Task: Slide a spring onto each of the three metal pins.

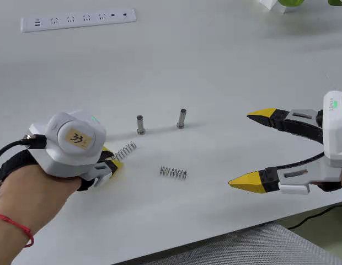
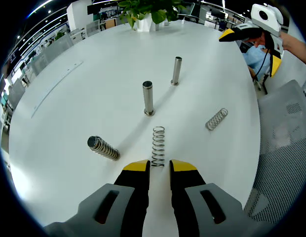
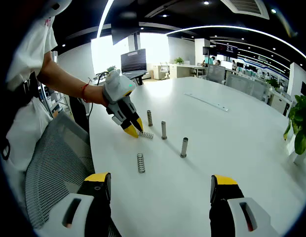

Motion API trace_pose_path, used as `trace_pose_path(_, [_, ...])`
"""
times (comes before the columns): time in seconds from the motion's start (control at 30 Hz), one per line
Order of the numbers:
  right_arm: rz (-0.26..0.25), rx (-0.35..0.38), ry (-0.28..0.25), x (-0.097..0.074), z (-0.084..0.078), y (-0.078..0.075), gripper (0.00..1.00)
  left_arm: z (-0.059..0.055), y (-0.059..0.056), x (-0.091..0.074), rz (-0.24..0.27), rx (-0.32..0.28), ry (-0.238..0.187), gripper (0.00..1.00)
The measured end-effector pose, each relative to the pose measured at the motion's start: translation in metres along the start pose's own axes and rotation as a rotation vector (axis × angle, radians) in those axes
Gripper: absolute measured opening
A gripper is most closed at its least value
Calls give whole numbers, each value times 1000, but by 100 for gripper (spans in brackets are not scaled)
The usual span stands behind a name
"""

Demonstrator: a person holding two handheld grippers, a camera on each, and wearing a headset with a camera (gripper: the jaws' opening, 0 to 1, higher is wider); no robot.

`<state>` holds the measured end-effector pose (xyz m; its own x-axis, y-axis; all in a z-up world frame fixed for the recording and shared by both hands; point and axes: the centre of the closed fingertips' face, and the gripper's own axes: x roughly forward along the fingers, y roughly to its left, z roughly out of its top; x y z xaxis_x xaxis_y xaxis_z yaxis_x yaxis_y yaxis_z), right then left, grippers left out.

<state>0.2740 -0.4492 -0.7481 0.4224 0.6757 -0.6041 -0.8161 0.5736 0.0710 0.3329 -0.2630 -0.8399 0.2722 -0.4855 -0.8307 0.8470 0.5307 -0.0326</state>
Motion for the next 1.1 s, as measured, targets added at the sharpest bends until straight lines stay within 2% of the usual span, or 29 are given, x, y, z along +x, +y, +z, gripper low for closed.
trace_pose_path(0.37, [-8,13,-7,-2,-2,2,81,0,3,1,18,8,22,7])
trace_pose_path(0.67, [-10,17,-7,-2,-4,1,80,1,3,1,16,19,38,7])
trace_pose_path(1.03, [-9,19,-10,0,-1,1,79,1,0,0,-13,21,57,7])
trace_pose_path(1.1, [-8,22,-12,1,-1,2,79,0,-1,-1,-12,36,55,6])
